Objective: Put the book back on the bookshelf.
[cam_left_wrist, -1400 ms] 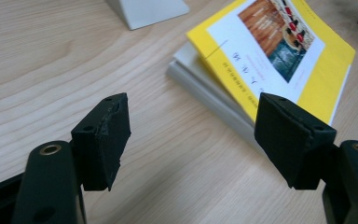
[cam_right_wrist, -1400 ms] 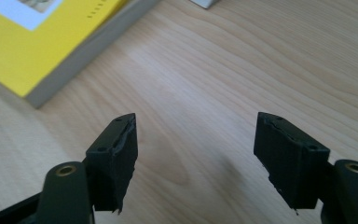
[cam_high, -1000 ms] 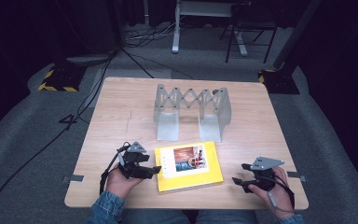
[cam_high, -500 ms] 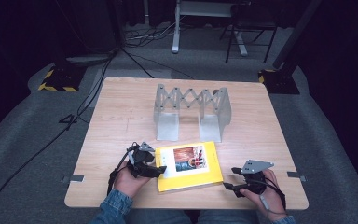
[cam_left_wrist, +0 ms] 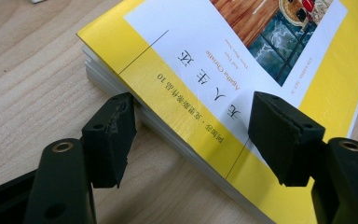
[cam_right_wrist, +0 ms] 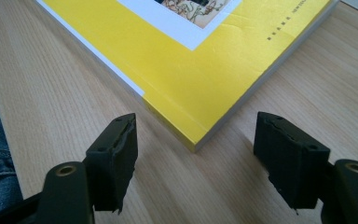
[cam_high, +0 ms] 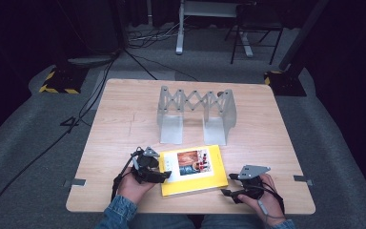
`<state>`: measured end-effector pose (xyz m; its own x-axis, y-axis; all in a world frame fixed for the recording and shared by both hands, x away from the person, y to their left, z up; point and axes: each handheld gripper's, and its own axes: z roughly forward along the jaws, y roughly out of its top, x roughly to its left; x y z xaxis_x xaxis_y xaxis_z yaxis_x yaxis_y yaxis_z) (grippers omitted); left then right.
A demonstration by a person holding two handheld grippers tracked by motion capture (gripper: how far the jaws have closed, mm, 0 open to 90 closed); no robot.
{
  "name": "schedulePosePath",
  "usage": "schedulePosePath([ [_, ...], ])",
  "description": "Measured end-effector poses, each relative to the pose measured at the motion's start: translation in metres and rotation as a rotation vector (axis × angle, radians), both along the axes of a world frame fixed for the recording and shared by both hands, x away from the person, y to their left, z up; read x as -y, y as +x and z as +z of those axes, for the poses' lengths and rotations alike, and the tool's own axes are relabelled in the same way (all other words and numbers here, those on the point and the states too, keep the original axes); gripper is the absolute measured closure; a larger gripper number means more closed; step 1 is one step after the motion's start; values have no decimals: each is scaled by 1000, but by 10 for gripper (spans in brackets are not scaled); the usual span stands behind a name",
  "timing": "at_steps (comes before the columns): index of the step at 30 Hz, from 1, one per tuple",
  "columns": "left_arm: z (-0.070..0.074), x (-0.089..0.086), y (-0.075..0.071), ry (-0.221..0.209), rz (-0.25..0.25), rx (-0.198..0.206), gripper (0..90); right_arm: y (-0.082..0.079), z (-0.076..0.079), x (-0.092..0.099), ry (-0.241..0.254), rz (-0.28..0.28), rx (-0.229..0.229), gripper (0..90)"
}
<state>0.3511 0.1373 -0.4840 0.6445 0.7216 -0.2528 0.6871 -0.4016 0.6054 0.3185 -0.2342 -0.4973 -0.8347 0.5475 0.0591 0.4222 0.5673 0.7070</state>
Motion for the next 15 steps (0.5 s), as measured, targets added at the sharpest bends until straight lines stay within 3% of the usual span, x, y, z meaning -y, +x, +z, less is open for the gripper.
schedulePosePath([
  [4, 0, 0, 0, -7, 5, -3, 325, -1, -1, -6, 16, 16, 3, 311],
  [15, 2, 2, -1, -7, 4, 8, 355, -5, -2, -13, -23, 2, 46, 307],
])
